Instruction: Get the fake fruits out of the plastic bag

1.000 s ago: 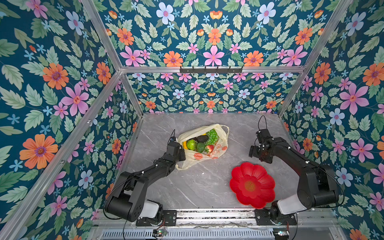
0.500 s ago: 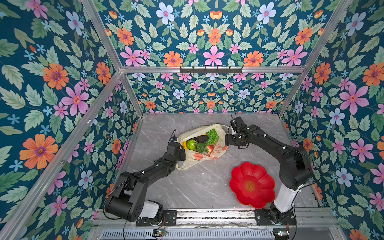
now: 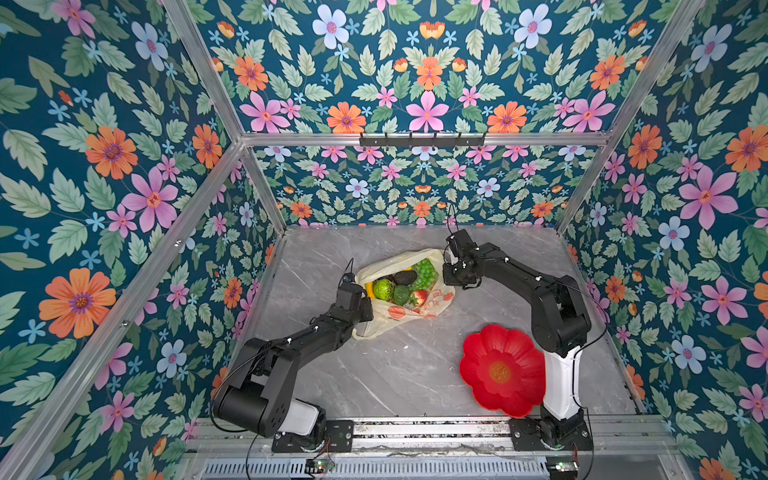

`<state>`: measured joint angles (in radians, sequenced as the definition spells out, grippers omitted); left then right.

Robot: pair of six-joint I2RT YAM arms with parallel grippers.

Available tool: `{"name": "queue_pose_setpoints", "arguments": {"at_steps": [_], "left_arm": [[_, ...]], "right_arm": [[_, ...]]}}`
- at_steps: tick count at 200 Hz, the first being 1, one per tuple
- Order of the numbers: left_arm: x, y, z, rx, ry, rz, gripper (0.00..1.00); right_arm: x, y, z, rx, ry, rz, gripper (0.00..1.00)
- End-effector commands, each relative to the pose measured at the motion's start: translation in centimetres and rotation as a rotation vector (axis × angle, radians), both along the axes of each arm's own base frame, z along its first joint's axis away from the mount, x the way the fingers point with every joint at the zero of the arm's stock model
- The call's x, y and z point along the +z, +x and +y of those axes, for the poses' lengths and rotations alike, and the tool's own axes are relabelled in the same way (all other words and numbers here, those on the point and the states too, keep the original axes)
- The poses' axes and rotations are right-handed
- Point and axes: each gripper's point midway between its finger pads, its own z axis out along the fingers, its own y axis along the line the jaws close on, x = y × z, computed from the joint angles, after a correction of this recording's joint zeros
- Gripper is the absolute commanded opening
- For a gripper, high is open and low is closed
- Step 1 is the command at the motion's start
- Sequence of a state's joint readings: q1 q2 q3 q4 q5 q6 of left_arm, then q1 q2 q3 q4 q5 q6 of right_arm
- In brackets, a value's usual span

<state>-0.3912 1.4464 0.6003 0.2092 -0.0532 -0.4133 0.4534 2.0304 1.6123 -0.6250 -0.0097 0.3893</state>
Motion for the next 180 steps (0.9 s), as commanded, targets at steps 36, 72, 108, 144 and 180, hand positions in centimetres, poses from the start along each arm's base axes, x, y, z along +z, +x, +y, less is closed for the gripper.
{"name": "queue_pose_setpoints", "arguments": {"at_steps": [36, 72, 108, 144, 180], "left_arm": [[-0.1, 0.5, -4.1, -0.037, -0.067, 0.029, 0.03], [0.0, 1.1, -7.1, -0.071, -0.016, 0.042, 0.03], [1.0, 2.1, -7.9, -0.073, -0.017, 0.005, 0.03], [0.7, 1.5, -7.3, -0.073, -0.011, -0.019, 0.03], [0.6, -0.1, -6.2, -0.083, -0.002, -0.045, 0.03]], "right_arm": [[0.5, -3.0, -3.7, -0.095, -0.080, -0.025, 0.00], [0.9, -6.0, -6.0, -0.128, -0.117, -0.025, 0.00], [2.5, -8.5, -8.2, -0.166, -0.133, -0.048, 0.00], [1.6, -10.1, -7.8, -0.148, -0.111, 0.038, 0.00], [1.5, -10.3, -6.6, -0.113, -0.076, 0.046, 0.13]]}}
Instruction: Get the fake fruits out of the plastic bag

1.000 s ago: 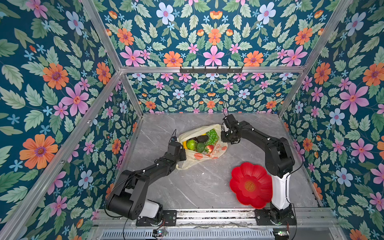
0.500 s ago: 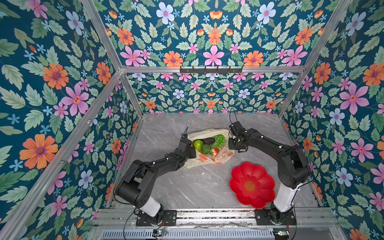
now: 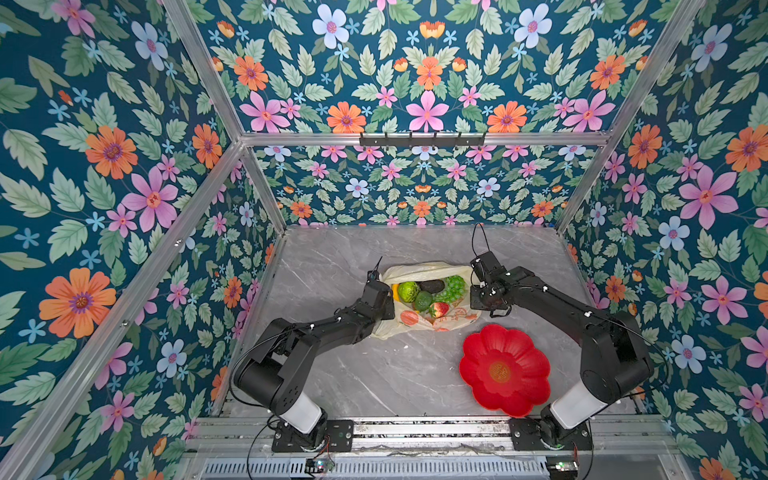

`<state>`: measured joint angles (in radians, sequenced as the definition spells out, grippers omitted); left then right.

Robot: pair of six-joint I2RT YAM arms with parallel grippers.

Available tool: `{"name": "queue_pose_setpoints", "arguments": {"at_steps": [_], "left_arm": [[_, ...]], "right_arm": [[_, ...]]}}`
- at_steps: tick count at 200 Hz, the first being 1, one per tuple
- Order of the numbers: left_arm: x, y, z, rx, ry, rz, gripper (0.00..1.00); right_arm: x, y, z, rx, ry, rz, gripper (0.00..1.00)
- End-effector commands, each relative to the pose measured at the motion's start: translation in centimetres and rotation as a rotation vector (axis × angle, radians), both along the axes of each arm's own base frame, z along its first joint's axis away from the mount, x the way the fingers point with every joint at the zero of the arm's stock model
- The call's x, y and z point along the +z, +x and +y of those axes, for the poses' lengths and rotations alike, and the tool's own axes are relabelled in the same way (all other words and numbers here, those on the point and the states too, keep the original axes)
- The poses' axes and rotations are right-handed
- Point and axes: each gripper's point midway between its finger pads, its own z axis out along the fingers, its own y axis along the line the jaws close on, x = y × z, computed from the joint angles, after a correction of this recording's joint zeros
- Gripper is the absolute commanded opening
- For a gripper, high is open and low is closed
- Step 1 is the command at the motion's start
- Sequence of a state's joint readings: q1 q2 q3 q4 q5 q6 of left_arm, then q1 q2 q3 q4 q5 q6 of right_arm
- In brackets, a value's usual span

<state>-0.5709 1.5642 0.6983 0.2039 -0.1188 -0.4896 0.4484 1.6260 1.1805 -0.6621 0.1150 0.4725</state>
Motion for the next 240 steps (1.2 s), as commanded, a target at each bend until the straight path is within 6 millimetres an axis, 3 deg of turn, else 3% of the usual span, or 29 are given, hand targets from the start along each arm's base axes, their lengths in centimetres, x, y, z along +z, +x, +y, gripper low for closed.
{"name": "queue_pose_setpoints", "arguments": {"at_steps": [1, 52, 81, 105, 148, 151, 197, 240], "left_arm": [[1.2, 0.2, 0.3, -0.003, 0.000, -0.063, 0.03], [2.8, 0.6, 0.0, -0.028, -0.019, -0.135, 0.04], [2.7, 0.4, -0.1, -0.035, -0.022, -0.135, 0.04], [2.8, 0.4, 0.1, -0.030, -0.017, -0.137, 0.04], [2.7, 0.3, 0.6, -0.005, -0.014, -0.136, 0.04], [2.8, 0.3, 0.6, -0.005, -0.016, -0.136, 0.04], [2.8, 0.0, 0.5, -0.006, -0.061, -0.130, 0.04], [2.8, -0.1, 0.5, -0.004, -0.069, -0.127, 0.04]], "right_arm": [[0.0, -0.6, 0.7, 0.017, 0.027, 0.026, 0.13], [3.7, -0.4, 1.1, 0.058, -0.068, -0.069, 0.48], [6.2, -1.2, 2.4, 0.103, -0.115, -0.125, 0.52], [7.8, -1.7, 5.6, 0.137, -0.062, -0.163, 0.53], [8.7, -1.2, 13.3, 0.114, 0.171, -0.186, 0.54], [7.6, -1.0, 13.7, 0.107, 0.165, -0.164, 0.54], [4.9, 1.0, 19.0, 0.044, 0.312, -0.106, 0.56], [3.2, 2.5, 21.1, -0.013, 0.377, -0.091, 0.61]]}}
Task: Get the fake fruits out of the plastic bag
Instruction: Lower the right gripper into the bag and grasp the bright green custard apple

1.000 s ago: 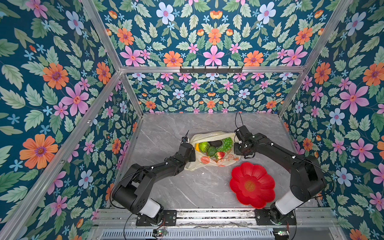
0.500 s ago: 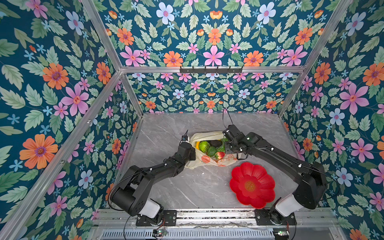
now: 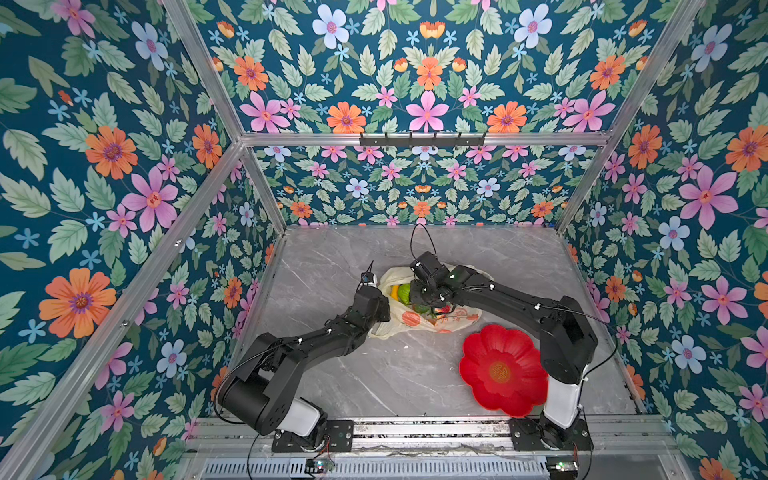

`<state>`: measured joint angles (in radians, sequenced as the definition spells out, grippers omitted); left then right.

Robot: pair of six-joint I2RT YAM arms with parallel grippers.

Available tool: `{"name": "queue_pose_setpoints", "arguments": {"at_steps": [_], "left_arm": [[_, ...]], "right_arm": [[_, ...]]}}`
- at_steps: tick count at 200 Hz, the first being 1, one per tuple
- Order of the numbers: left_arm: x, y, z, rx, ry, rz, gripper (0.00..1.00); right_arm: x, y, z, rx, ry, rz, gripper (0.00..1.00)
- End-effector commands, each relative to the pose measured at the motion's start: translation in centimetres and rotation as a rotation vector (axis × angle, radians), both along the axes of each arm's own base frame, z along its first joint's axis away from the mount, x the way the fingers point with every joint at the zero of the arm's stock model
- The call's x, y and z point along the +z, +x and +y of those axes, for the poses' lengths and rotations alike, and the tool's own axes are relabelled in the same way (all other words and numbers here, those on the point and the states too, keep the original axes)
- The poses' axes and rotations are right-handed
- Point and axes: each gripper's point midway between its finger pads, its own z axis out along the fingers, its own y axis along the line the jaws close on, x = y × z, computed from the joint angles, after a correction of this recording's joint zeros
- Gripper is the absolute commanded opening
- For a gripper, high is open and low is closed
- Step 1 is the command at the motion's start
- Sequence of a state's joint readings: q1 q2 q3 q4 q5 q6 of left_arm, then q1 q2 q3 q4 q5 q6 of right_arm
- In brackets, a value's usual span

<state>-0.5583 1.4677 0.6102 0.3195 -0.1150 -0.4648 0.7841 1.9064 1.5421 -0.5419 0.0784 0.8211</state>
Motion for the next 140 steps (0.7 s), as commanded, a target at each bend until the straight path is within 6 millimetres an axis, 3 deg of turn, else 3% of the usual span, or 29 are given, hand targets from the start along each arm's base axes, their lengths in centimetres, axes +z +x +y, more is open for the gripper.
{"name": "queue_pose_setpoints", "arguments": {"at_steps": [1, 40, 140], "left_arm": [[0.5, 0.2, -0.1, 0.001, -0.018, -0.017, 0.04], [0.5, 0.1, -0.2, 0.001, -0.018, -0.016, 0.04], [0.7, 0.2, -0.1, 0.004, -0.025, -0.024, 0.04]], "right_arm": [[0.4, 1.1, 1.7, -0.051, 0.092, -0.001, 0.61], [-1.0, 2.2, 2.8, -0.104, 0.113, 0.026, 0.62], [-4.0, 3.9, 2.4, -0.245, 0.062, 0.048, 0.73]]}}
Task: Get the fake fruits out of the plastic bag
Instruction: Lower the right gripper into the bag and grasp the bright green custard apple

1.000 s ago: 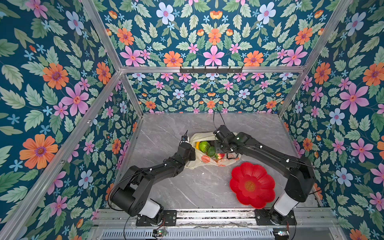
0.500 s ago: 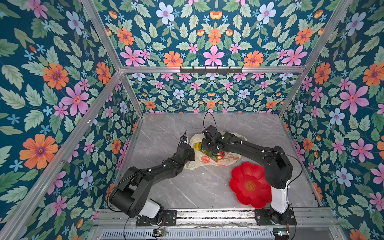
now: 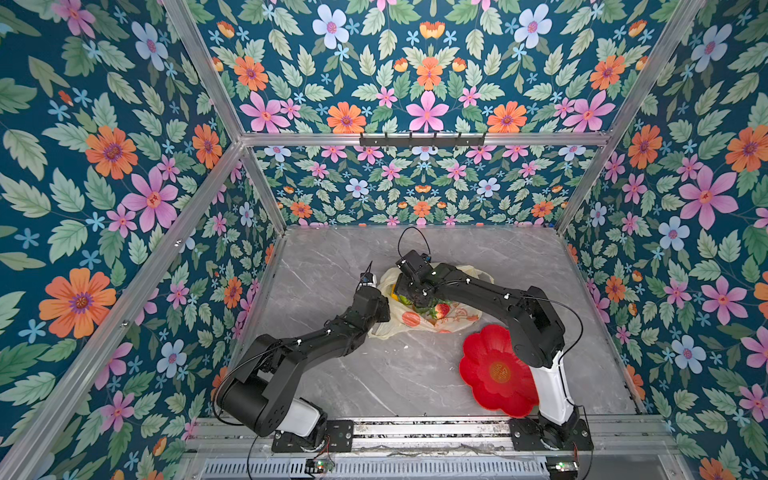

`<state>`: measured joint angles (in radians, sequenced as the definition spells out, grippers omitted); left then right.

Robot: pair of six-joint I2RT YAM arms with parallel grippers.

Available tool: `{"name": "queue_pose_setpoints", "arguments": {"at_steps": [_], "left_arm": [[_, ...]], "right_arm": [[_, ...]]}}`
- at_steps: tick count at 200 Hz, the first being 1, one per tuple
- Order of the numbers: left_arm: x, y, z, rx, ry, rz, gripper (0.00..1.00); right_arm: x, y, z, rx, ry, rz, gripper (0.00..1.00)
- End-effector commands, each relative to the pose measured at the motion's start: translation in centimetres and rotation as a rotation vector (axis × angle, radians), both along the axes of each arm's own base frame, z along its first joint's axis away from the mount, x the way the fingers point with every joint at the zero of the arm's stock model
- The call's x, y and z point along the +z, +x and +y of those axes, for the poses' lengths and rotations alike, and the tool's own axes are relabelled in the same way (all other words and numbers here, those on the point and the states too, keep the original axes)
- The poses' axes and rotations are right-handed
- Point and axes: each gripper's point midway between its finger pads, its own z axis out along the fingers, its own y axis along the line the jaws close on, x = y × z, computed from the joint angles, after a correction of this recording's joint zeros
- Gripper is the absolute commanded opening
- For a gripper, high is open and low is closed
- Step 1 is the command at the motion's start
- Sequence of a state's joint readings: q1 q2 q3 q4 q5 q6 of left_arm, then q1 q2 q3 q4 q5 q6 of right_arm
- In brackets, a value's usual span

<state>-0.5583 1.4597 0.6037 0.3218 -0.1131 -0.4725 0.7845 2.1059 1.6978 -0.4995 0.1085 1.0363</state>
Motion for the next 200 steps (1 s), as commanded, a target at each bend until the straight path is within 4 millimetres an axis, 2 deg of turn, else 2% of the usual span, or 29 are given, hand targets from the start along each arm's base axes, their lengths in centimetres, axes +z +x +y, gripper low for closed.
{"name": "queue_pose_setpoints", "arguments": {"at_steps": [1, 47, 91, 142, 164, 200], "left_arm": [[0.6, 0.3, -0.2, 0.001, -0.016, -0.023, 0.04], [0.8, 0.2, -0.1, 0.000, -0.021, -0.028, 0.04], [0.9, 0.1, -0.2, -0.003, -0.027, -0.029, 0.04], [1.0, 0.2, -0.2, -0.001, -0.028, -0.033, 0.04], [0.9, 0.2, -0.2, -0.001, -0.025, -0.033, 0.04], [0.9, 0.2, -0.1, 0.002, -0.023, -0.033, 0.04]], "right_arm": [[-0.7, 0.3, -0.5, -0.049, -0.017, 0.001, 0.73], [-1.3, 1.2, -0.9, -0.080, -0.075, -0.001, 0.74], [-2.9, 2.0, -1.4, -0.100, -0.121, 0.038, 0.74], [-3.8, 2.8, -1.5, -0.097, -0.138, 0.054, 0.74], [-3.9, 2.9, -1.3, -0.083, -0.141, 0.062, 0.75], [-3.9, 2.9, -0.9, -0.061, -0.144, 0.069, 0.84]]}}
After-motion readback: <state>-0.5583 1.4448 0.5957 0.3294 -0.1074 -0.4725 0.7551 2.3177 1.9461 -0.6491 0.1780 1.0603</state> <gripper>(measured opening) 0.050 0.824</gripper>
